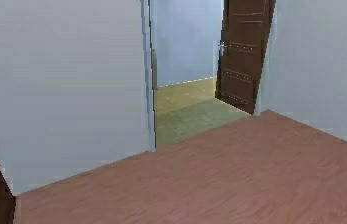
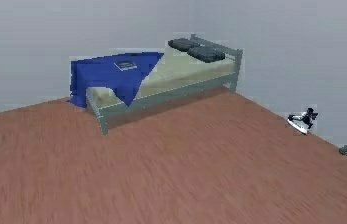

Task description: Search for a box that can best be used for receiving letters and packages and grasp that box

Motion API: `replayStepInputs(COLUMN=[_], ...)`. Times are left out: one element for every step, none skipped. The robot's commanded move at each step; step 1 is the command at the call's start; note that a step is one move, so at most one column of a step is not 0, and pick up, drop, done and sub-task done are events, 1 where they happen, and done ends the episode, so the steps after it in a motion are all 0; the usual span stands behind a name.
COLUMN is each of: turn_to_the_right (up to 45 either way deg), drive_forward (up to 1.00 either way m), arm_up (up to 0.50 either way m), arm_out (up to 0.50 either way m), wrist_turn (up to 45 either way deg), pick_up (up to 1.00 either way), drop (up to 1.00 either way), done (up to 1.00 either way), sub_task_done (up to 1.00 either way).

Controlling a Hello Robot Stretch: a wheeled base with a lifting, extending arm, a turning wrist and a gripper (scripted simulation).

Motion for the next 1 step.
replayStepInputs(turn_to_the_right=[6.0], drive_forward=[0.00], arm_up=[0.00], arm_out=[0.00], wrist_turn=[0.0], pick_up=[0.00], drop=[0.00], done=[0.00], sub_task_done=[0.00])
